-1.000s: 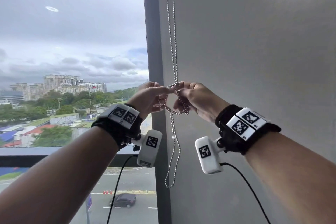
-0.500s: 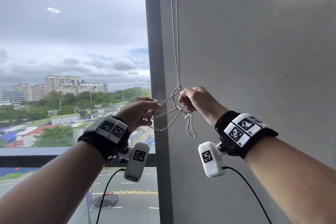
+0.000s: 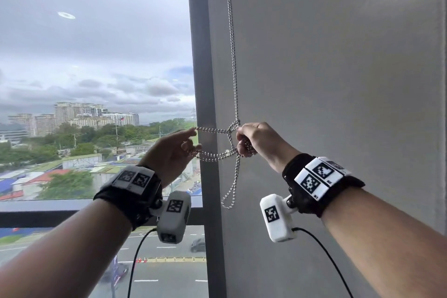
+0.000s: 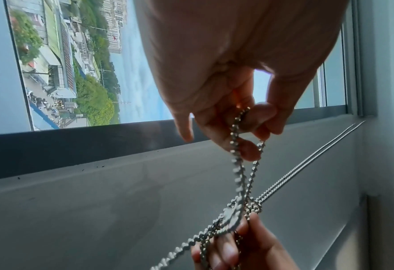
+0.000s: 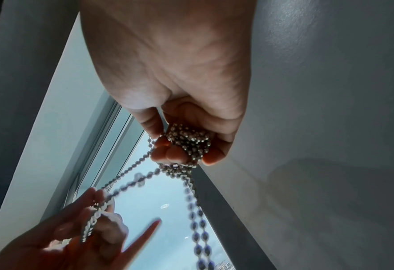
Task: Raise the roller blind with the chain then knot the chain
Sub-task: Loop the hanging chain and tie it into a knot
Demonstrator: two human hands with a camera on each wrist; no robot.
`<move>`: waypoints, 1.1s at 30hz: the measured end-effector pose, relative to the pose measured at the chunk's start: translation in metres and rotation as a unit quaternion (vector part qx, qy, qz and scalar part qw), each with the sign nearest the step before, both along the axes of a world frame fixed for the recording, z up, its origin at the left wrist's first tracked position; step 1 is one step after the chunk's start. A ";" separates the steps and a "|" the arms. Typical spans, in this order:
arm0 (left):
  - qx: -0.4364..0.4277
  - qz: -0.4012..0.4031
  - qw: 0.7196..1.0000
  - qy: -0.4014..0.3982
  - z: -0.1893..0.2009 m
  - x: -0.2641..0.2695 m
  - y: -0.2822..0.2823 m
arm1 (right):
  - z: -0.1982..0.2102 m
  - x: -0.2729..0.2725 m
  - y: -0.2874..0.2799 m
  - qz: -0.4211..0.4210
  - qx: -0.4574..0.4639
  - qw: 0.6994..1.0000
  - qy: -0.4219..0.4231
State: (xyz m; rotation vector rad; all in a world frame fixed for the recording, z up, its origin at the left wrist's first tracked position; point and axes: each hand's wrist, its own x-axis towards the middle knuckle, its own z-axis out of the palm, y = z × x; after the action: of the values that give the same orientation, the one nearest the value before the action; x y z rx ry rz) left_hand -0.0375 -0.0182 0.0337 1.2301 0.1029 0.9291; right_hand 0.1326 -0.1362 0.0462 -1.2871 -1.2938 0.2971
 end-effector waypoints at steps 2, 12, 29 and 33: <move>0.009 -0.005 1.000 -0.005 -0.001 0.001 0.000 | -0.001 0.002 0.000 -0.001 0.002 1.000 0.000; 0.109 0.086 0.987 0.078 -0.007 0.001 0.010 | -0.005 0.006 0.004 0.007 0.013 1.000 0.006; 0.319 0.314 0.835 0.321 -0.018 -0.001 0.026 | -0.009 0.015 0.002 -0.021 0.010 1.000 0.019; 0.213 0.301 0.841 0.397 -0.018 -0.001 0.023 | -0.007 0.014 -0.001 -0.013 0.012 0.999 0.036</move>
State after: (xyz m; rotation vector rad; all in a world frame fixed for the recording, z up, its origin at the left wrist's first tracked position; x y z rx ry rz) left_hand -0.0385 0.0044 0.0152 2.0121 1.0439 0.9317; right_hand 0.1461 -0.1370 0.0389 -1.2604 -1.2163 0.3059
